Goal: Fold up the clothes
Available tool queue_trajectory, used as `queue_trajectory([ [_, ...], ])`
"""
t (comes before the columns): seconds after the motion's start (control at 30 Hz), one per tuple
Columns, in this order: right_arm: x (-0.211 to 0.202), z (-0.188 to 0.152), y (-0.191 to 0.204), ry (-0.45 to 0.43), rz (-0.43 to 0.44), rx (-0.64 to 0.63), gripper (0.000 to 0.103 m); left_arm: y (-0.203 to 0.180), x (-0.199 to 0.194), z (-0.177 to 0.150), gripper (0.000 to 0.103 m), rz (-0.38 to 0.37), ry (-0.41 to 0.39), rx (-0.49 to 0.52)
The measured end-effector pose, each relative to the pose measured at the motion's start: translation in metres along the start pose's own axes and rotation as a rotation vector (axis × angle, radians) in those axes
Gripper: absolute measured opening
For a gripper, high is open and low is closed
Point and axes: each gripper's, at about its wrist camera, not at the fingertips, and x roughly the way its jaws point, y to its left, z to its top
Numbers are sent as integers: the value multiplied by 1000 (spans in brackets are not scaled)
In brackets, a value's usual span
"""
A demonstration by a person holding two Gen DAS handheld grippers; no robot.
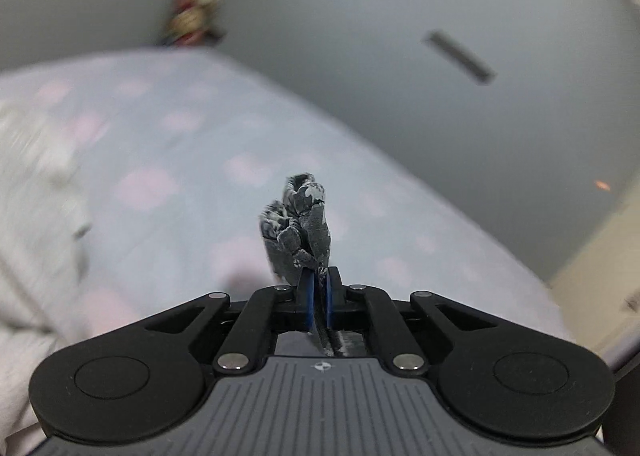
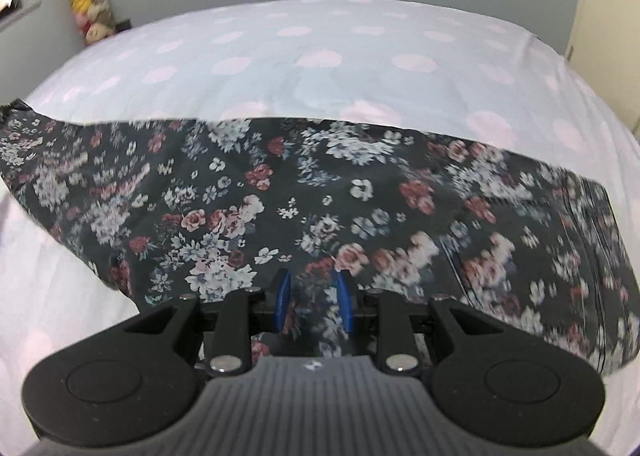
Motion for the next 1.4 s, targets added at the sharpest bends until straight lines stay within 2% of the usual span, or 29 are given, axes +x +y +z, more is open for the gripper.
queue_trajectory([
  [0.1, -7, -4, -1, -3, 27, 34, 28, -55, -33, -4, 3, -83, -24, 122],
  [0.2, -14, -8, -2, -7, 54, 68, 28, -108, -54, -25, 3, -148, -23, 233],
  [0.37, -27, -13, 3, -30, 102, 117, 28, -173, -69, -101, 3, -218, 47, 415],
  [0.57, -34, -23, -3, -43, 129, 229, 28, -219, -51, -205, 3, -275, 212, 551],
  [0.73, -33, -39, -20, -25, 153, 346, 29, -233, -50, -275, 4, -281, 302, 745],
  [0.83, -33, -44, -26, -35, 196, 404, 29, -221, -67, -299, 8, -280, 335, 815],
  [0.9, -32, -40, -25, -50, 234, 425, 30, -217, -70, -302, 13, -280, 339, 842],
  [1.07, -20, -21, -19, -75, 344, 472, 30, -218, -72, -313, 38, -261, 321, 902],
  [1.1, -15, -18, -17, -72, 357, 477, 30, -219, -72, -315, 40, -257, 316, 912],
  [1.17, -4, -13, -12, -61, 385, 487, 30, -218, -71, -315, 42, -254, 314, 910],
  [1.3, 18, -14, -5, -5, 386, 510, 29, -216, -71, -316, 42, -249, 312, 900],
  [1.37, 25, -15, -3, 8, 380, 515, 14, -215, -71, -316, 43, -247, 313, 893],
  [1.4, 24, -15, -2, -1, 379, 510, 13, -214, -71, -316, 43, -247, 312, 890],
])
